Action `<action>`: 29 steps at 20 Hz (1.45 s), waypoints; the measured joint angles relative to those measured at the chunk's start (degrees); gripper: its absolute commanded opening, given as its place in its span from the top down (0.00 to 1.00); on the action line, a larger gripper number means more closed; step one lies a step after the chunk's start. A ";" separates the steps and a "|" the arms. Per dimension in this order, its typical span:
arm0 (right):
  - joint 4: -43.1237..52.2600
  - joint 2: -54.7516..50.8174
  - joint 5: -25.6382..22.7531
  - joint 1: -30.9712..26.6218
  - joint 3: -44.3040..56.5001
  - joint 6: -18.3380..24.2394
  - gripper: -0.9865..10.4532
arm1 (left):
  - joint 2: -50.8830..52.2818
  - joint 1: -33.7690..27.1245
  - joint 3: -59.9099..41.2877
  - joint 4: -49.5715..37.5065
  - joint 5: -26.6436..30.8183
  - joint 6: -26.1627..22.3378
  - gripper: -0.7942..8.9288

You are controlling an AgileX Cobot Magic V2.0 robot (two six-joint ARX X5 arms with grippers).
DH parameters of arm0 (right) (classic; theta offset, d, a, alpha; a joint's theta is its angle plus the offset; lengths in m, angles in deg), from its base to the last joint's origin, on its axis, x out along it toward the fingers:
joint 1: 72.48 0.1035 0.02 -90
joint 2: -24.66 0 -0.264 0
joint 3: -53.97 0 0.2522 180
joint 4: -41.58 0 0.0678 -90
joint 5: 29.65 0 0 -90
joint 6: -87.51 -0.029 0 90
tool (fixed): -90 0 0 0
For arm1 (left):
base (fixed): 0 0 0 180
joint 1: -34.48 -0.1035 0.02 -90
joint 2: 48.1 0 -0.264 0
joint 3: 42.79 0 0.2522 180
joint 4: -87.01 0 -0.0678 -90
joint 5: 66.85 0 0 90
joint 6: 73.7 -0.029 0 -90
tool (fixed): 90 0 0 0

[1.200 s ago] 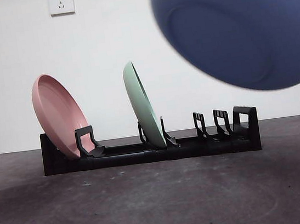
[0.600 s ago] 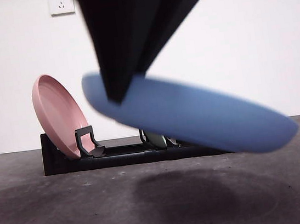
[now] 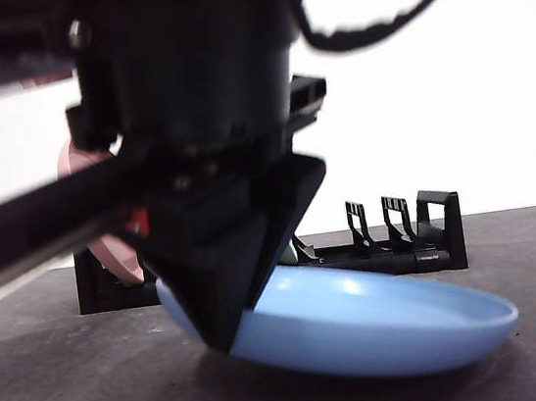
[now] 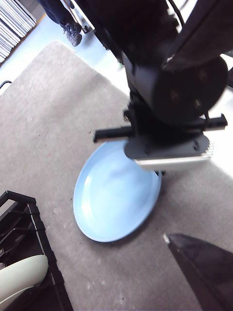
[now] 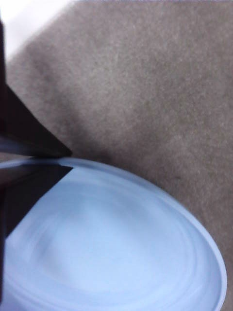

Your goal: Place the plate

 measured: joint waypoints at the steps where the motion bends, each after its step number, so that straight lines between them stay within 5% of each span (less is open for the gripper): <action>1: 0.57 0.50 -0.09 -0.04 0.00 0.13 0.90 | 0.00 0.00 0.00 0.00 0.00 0.02 0.37; 7: -0.79 0.55 -1.38 -0.57 -0.61 0.04 0.61 | 0.00 0.00 0.00 -0.63 0.00 0.02 0.37; 15: -7.10 -12.37 5.38 -7.67 -7.37 1.18 0.60 | -0.02 0.00 0.00 -1.36 0.44 0.02 0.37; 22: -11.87 -26.58 20.85 -28.92 -7.37 9.09 0.60 | -2.08 0.00 0.00 -6.51 5.14 0.59 0.38; 29: -14.16 -36.13 35.47 -50.95 -7.37 16.24 0.60 | -12.68 0.00 0.96 -13.20 12.24 7.43 0.45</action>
